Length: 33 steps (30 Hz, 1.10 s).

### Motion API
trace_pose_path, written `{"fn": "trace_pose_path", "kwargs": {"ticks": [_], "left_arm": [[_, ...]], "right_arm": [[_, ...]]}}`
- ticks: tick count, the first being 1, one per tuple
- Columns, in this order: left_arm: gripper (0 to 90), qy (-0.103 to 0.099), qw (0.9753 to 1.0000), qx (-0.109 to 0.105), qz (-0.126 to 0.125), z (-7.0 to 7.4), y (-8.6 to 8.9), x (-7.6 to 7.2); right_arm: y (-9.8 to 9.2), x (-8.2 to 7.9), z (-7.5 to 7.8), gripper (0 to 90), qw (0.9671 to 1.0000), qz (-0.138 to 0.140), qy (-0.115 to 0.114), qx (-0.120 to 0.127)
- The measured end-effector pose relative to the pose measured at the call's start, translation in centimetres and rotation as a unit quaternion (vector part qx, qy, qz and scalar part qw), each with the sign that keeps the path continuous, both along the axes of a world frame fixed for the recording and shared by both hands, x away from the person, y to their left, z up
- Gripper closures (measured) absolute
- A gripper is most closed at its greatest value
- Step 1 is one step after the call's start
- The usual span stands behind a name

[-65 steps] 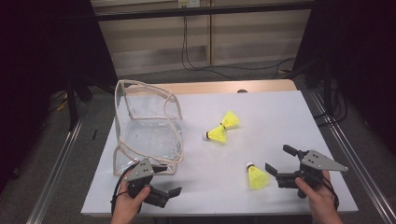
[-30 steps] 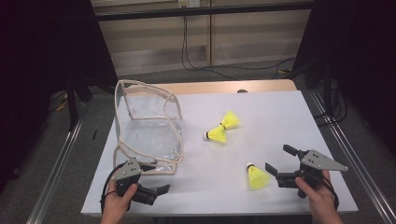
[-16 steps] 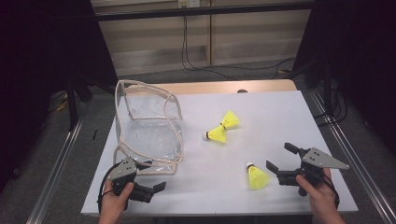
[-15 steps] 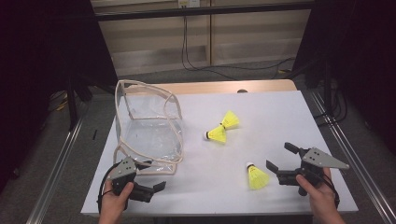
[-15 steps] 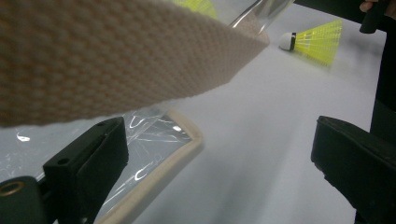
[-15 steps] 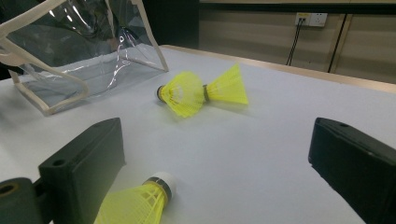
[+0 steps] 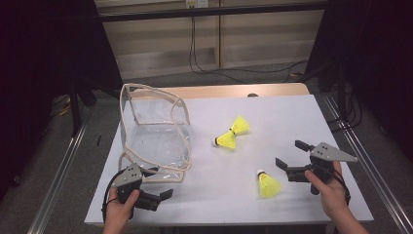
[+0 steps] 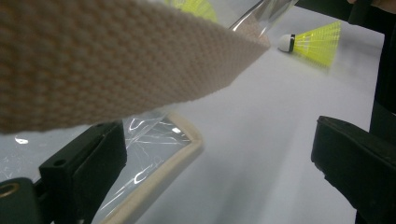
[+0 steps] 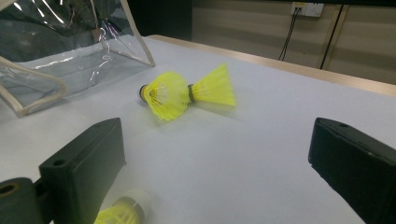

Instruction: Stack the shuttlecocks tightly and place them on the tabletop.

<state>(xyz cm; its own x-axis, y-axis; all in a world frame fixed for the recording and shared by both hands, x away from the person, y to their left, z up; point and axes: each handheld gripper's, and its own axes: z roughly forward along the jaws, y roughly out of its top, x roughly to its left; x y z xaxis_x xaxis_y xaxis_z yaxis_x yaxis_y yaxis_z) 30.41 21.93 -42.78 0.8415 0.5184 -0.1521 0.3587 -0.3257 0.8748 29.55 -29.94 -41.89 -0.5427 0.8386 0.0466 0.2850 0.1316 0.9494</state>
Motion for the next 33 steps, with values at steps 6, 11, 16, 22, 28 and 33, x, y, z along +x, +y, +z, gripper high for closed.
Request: {"fn": "trace_pose_path", "kwargs": {"ticks": [6, 11, 16, 22, 28, 33], "left_arm": [[3.5, -0.001, 1.0000, 0.001, -0.001, 0.0, 0.0, 0.0], [3.5, 0.000, 1.0000, -0.004, 0.000, 0.0, 0.0, 0.0], [3.4, 0.000, 1.0000, -0.003, -0.001, 0.0, 0.0, 0.0], [3.4, 0.000, 1.0000, -0.003, -0.002, 0.0, 0.0, 0.0], [3.4, 0.000, 1.0000, -0.004, -0.002, 0.0, -0.1, -0.1], [3.4, -0.002, 1.0000, -0.003, -0.003, 0.0, 0.0, -0.1]], "right_arm": [[0.5, 1.6, 0.2, 3.0, 0.9999, 0.002, 0.008, -0.008], [0.8, 3.0, 0.4, 3.1, 0.9997, 0.004, 0.021, -0.013], [1.2, 3.7, 0.6, 3.0, 0.9996, 0.003, 0.023, -0.019], [1.7, 4.7, 1.1, 3.0, 0.9994, 0.001, 0.031, -0.019], [2.3, 6.0, 1.5, 3.1, 0.9991, -0.006, 0.033, -0.026], [2.8, 7.0, 1.6, 3.0, 0.9987, -0.007, 0.042, -0.026]]}}
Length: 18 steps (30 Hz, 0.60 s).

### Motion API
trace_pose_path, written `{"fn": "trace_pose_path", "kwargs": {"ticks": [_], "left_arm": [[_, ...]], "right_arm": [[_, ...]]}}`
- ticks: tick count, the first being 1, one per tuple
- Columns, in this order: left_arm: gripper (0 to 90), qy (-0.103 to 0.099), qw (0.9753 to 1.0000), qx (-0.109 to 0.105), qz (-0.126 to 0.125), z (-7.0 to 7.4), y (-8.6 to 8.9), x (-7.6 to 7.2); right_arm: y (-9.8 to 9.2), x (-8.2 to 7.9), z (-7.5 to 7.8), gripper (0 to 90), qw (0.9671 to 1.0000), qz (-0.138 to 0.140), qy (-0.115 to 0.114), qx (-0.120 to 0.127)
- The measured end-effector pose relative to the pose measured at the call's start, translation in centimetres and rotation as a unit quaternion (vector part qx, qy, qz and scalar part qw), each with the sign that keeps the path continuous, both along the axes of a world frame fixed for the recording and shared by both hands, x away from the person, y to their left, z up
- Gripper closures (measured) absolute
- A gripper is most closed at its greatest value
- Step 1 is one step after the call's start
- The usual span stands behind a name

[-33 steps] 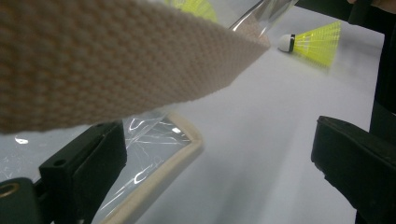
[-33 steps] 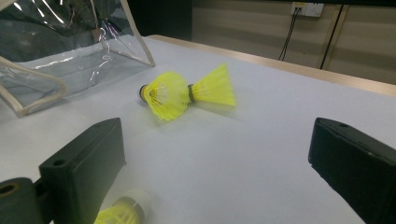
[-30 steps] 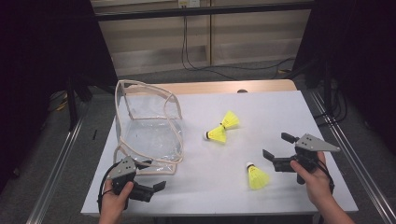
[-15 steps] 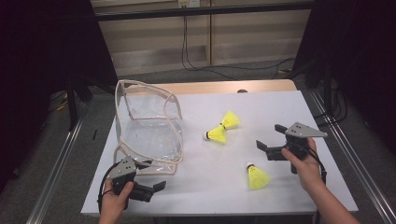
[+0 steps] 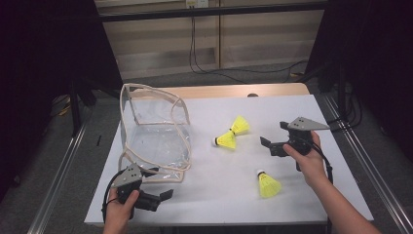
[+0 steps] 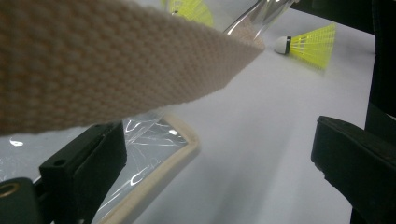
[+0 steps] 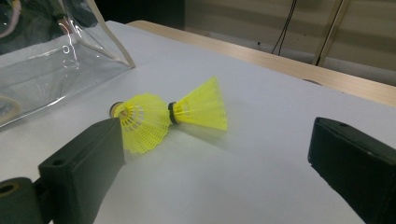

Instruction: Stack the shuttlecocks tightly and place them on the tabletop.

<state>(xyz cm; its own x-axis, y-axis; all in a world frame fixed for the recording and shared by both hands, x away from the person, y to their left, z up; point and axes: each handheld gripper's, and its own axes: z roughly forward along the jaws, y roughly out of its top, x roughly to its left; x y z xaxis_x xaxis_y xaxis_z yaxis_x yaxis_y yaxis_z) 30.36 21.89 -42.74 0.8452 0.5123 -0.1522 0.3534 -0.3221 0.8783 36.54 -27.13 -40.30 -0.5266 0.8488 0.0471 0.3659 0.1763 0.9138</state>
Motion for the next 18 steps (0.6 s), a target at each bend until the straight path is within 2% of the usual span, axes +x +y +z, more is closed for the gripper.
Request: {"fn": "trace_pose_path", "kwargs": {"ticks": [5, 10, 14, 18], "left_arm": [[3.5, 0.000, 1.0000, 0.000, 0.000, 0.0, 0.0, 0.0], [3.6, 0.001, 1.0000, -0.004, 0.000, 0.0, 0.0, 0.0], [3.6, 0.000, 1.0000, -0.003, -0.001, 0.0, 0.0, 0.0], [3.6, 0.000, 1.0000, -0.004, -0.001, 0.0, 0.0, -0.1]], "right_arm": [[0.7, 0.9, -0.1, 3.0, 0.9999, 0.001, 0.005, -0.011], [1.2, 1.7, -0.2, 2.9, 0.9999, -0.003, 0.010, -0.009], [1.6, 2.3, -0.1, 3.3, 0.9998, -0.001, 0.014, -0.017], [1.8, 2.8, -0.1, 3.5, 0.9998, -0.006, 0.018, -0.009]]}}
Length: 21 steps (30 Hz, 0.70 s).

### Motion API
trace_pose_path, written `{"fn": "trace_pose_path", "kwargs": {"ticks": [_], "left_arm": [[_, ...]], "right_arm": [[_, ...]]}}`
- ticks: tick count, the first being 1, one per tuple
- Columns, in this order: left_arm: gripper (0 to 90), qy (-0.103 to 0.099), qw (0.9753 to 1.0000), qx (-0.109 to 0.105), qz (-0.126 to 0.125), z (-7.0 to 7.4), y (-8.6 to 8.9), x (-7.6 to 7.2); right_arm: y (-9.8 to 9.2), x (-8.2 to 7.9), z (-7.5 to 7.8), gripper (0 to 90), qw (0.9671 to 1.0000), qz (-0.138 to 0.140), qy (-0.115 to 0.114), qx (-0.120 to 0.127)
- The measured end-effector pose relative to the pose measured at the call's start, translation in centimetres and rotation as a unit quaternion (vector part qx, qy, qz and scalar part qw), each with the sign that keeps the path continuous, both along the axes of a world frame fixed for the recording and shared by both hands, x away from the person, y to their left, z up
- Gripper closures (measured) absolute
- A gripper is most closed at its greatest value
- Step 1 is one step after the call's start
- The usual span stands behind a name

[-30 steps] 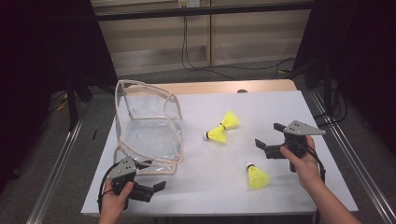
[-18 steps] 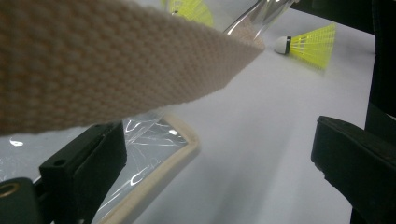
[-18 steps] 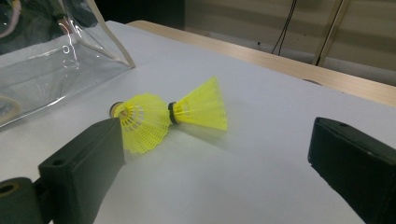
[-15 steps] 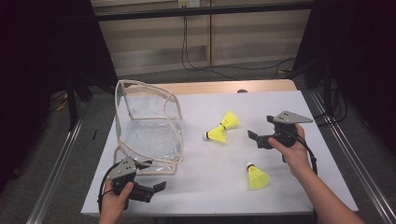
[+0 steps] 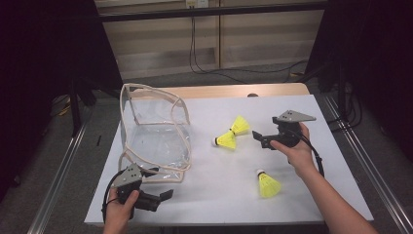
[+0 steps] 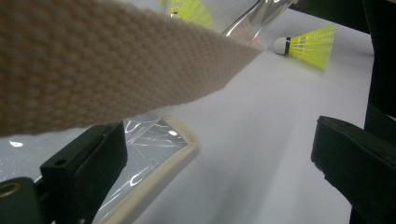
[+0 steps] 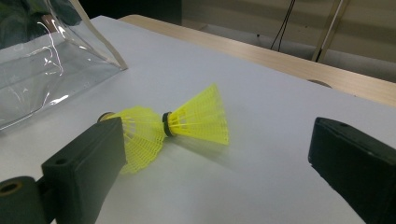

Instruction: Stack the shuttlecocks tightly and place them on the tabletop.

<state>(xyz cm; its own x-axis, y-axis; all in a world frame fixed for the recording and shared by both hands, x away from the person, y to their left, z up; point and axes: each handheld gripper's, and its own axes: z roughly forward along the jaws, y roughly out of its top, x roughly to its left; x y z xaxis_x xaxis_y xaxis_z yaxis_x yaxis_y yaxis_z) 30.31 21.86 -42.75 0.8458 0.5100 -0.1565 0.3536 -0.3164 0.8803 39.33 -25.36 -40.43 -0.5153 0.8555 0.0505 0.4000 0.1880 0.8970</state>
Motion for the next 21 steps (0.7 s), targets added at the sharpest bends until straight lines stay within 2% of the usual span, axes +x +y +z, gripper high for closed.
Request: {"fn": "trace_pose_path", "kwargs": {"ticks": [10, 21], "left_arm": [[3.6, -0.001, 1.0000, 0.003, 0.000, 0.0, 0.0, 0.0], [3.6, -0.001, 1.0000, 0.003, -0.002, 0.0, 0.0, 0.0]], "right_arm": [[0.6, 1.2, -0.3, 5.9, 0.9999, -0.006, 0.009, 0.011], [1.3, 2.3, -0.6, 6.4, 0.9998, -0.010, 0.016, 0.001]]}}
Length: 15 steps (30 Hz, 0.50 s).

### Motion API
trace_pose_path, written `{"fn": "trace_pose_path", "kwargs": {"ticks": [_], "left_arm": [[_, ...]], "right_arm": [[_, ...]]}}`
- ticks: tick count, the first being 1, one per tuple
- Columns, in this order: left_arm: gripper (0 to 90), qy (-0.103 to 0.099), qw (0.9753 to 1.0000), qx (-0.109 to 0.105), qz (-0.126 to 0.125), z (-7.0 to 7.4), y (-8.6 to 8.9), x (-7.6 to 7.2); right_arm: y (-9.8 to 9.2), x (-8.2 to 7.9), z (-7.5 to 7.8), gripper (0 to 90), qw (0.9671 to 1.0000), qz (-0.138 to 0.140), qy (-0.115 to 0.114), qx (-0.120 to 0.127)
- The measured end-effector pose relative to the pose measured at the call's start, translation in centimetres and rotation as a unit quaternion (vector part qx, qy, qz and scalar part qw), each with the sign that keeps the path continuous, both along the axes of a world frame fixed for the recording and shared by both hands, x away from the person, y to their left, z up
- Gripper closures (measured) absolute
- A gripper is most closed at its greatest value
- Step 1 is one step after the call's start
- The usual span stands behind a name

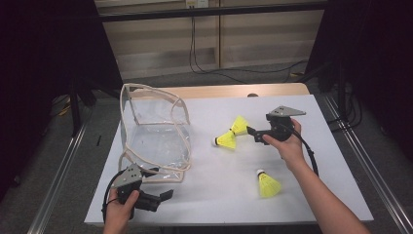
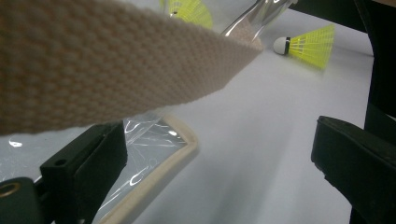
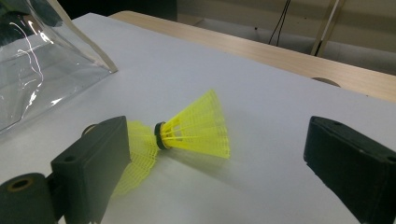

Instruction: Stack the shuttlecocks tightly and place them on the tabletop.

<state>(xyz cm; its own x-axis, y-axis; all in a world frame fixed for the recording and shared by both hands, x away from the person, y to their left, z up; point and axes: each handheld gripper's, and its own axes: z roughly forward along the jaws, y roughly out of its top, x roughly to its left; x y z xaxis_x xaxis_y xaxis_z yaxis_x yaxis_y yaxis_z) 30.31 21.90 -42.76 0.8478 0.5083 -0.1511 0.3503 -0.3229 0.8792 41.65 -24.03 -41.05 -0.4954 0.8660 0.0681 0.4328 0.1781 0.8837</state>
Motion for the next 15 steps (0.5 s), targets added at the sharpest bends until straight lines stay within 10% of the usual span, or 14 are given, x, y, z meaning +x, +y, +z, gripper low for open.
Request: {"fn": "trace_pose_path", "kwargs": {"ticks": [15], "left_arm": [[3.6, 0.000, 1.0000, -0.004, -0.002, -0.04, -0.05, -0.01]], "right_arm": [[0.79, 0.91, -0.31, 5.6, 0.9999, 0.004, 0.010, -0.005]]}}
